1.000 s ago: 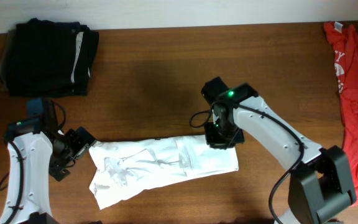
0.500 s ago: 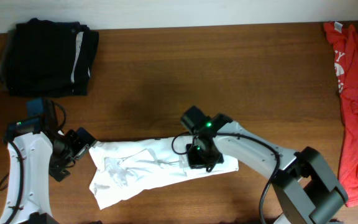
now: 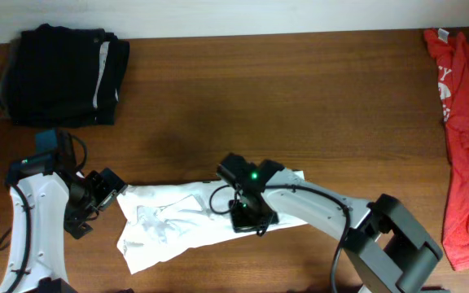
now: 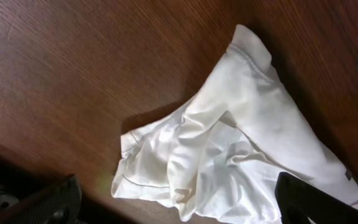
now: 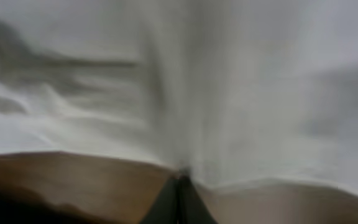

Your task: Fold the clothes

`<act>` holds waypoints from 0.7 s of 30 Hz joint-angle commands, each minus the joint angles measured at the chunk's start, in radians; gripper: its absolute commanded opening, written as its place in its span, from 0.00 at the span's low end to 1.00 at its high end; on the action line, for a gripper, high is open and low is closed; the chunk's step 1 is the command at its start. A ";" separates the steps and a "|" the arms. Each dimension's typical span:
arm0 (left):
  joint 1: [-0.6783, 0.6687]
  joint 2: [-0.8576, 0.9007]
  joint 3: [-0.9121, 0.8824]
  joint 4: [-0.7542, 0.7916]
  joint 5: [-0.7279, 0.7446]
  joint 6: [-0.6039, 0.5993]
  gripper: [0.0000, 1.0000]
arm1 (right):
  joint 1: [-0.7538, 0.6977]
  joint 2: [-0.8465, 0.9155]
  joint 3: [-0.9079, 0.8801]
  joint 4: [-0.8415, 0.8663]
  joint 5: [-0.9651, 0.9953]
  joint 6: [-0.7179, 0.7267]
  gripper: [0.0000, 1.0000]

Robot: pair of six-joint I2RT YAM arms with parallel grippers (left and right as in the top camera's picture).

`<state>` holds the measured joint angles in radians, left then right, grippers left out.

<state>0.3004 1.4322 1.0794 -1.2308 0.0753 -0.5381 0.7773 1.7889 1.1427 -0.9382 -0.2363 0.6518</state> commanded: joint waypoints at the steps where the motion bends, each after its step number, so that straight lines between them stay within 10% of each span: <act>1: 0.001 0.002 0.001 0.000 0.008 0.017 0.99 | -0.091 -0.101 0.163 -0.159 0.196 -0.052 0.11; 6: 0.001 0.002 0.001 0.005 0.008 0.017 0.99 | -0.216 -0.110 0.192 -0.225 0.241 -0.098 0.27; 12: 0.001 0.002 0.001 0.006 0.008 0.017 0.99 | -0.230 -0.058 0.029 -0.095 0.115 -0.098 0.09; 21: 0.001 0.002 0.001 0.006 0.008 0.017 0.99 | -0.070 -0.002 -0.120 0.191 0.018 -0.004 0.10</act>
<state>0.3004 1.4322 1.0790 -1.2266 0.0761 -0.5381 0.6640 1.7622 1.0325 -0.7719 -0.1860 0.5926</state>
